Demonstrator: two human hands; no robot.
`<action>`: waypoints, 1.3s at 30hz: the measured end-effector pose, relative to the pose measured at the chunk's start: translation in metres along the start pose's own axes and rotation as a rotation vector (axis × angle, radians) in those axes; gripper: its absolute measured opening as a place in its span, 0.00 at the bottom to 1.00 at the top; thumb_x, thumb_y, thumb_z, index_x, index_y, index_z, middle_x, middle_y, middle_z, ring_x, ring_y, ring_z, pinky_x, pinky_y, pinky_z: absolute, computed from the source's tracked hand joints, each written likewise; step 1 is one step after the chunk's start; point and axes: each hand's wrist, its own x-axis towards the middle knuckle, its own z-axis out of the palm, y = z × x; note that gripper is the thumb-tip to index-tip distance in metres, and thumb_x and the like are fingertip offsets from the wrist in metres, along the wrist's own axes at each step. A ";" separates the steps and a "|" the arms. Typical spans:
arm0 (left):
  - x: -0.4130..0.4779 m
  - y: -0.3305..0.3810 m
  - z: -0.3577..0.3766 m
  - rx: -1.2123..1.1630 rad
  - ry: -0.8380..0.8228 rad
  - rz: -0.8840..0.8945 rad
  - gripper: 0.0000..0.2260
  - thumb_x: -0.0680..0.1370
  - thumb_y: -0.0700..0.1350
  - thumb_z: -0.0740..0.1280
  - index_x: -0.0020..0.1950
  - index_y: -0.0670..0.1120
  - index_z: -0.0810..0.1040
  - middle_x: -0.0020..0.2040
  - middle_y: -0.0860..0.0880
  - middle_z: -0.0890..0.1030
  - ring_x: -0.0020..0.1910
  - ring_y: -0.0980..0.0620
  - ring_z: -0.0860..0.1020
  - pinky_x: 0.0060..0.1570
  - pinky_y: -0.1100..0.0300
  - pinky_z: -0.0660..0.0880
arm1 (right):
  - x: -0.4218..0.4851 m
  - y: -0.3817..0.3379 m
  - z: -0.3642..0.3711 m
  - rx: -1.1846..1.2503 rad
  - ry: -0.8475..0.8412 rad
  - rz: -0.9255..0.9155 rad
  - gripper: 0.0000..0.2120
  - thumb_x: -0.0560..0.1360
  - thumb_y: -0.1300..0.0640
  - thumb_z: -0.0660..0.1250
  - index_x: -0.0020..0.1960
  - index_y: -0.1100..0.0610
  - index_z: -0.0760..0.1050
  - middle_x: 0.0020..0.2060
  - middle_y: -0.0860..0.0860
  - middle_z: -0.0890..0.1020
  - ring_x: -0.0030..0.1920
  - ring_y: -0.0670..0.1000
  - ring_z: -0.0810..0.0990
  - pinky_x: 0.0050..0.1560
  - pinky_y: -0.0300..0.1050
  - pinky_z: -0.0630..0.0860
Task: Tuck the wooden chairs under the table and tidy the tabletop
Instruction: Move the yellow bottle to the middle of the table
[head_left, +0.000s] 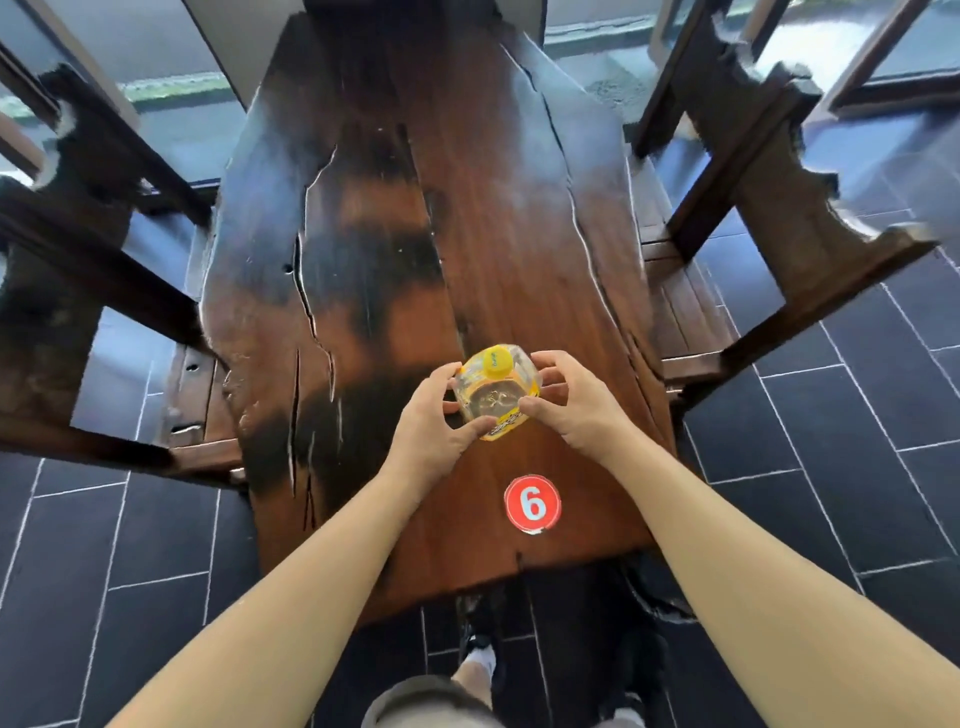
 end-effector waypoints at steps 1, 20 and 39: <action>-0.002 0.011 0.012 0.010 -0.031 0.020 0.33 0.71 0.50 0.78 0.73 0.51 0.67 0.65 0.52 0.76 0.58 0.53 0.78 0.54 0.63 0.76 | -0.012 0.008 -0.014 0.001 0.025 0.017 0.26 0.75 0.52 0.74 0.70 0.51 0.70 0.53 0.46 0.79 0.53 0.44 0.80 0.52 0.38 0.76; -0.078 0.163 0.273 0.019 -0.486 0.167 0.35 0.71 0.47 0.78 0.74 0.50 0.67 0.66 0.49 0.75 0.56 0.52 0.78 0.56 0.57 0.78 | -0.224 0.181 -0.214 0.144 0.304 0.262 0.18 0.76 0.51 0.72 0.64 0.50 0.73 0.51 0.46 0.80 0.51 0.47 0.82 0.50 0.42 0.80; -0.095 0.013 0.462 0.053 -0.566 -0.058 0.35 0.69 0.44 0.78 0.73 0.48 0.67 0.64 0.51 0.69 0.65 0.52 0.71 0.63 0.49 0.75 | -0.229 0.399 -0.153 0.094 0.117 0.460 0.31 0.73 0.50 0.74 0.71 0.41 0.64 0.51 0.47 0.79 0.48 0.45 0.81 0.52 0.44 0.78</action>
